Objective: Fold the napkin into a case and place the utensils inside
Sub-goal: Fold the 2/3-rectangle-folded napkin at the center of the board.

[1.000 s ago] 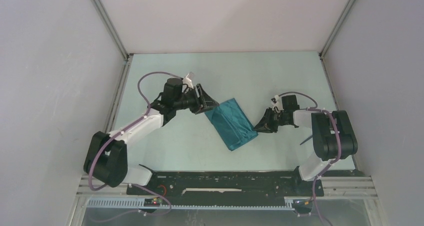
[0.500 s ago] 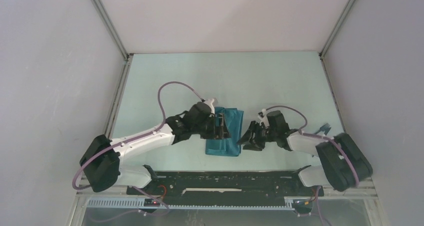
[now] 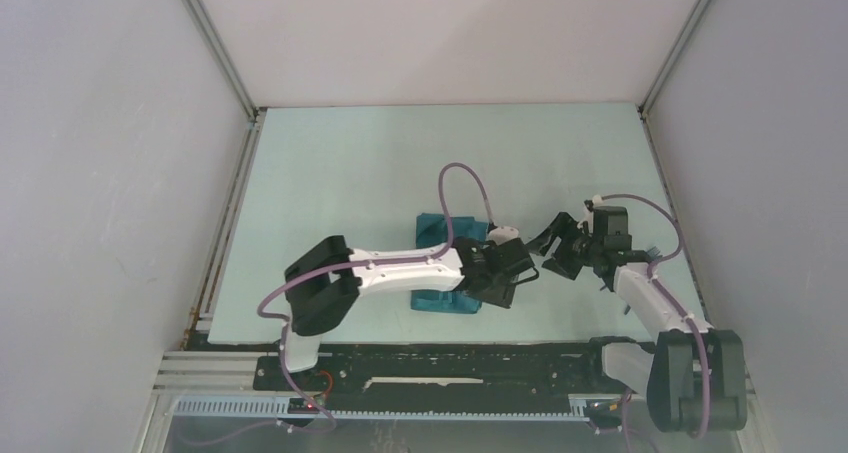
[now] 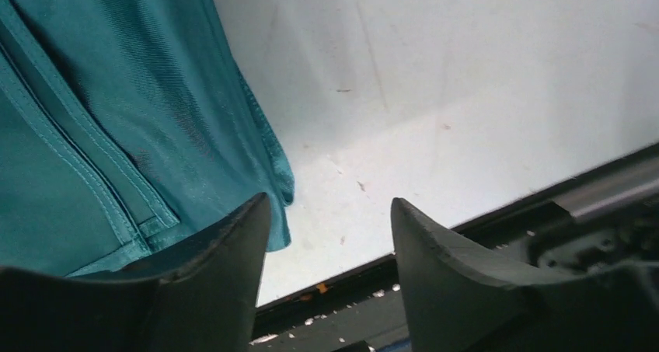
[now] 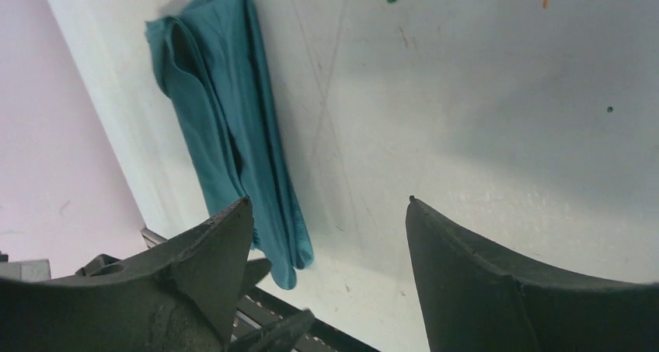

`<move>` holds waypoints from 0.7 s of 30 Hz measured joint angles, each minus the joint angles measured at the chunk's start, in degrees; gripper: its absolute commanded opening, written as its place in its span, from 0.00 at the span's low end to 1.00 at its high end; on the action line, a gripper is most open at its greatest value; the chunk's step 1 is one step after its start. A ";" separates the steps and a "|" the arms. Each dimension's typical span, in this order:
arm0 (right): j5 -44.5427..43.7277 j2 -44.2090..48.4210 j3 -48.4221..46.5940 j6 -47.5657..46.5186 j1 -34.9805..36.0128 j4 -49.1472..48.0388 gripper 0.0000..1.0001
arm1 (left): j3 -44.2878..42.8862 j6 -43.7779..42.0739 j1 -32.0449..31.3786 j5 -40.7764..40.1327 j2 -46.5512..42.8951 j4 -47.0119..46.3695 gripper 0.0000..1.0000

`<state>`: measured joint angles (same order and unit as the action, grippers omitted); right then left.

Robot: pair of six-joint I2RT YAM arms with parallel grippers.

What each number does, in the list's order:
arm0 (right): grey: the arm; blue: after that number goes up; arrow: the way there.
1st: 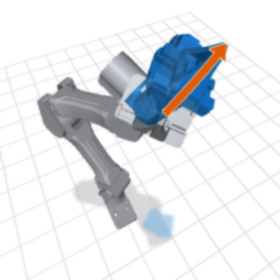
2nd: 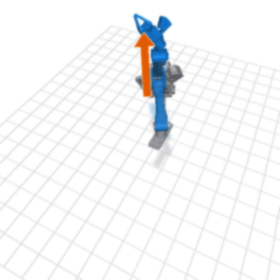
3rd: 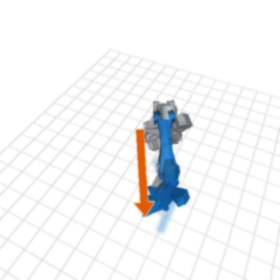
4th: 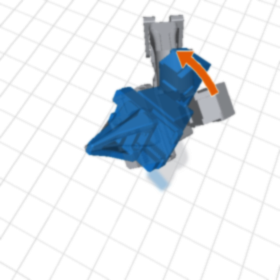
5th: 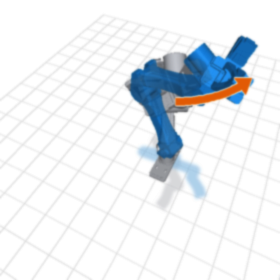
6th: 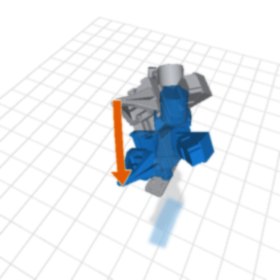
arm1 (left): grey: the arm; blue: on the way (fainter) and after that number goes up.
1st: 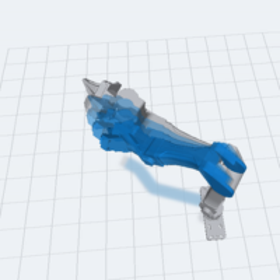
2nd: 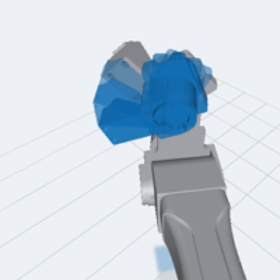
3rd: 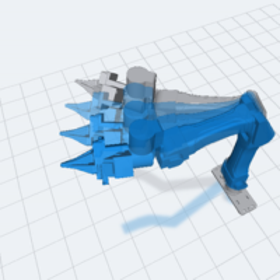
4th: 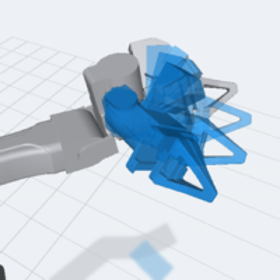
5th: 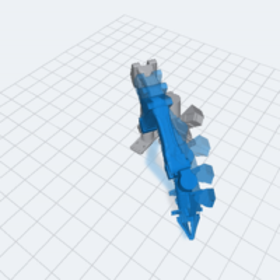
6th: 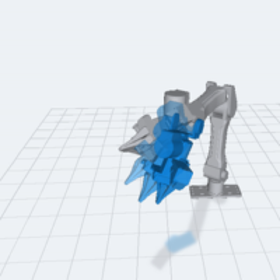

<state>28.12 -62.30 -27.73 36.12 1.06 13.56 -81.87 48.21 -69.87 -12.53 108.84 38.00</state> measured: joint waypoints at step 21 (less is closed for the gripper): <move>1.07 -8.74 -0.09 -5.01 3.21 0.35 0.80 | -4.94 1.27 -0.26 -2.38 9.14 8.46 0.31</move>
<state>29.19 -71.05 -27.81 31.11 4.27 13.91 -86.80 49.47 -70.13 -14.92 117.97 46.46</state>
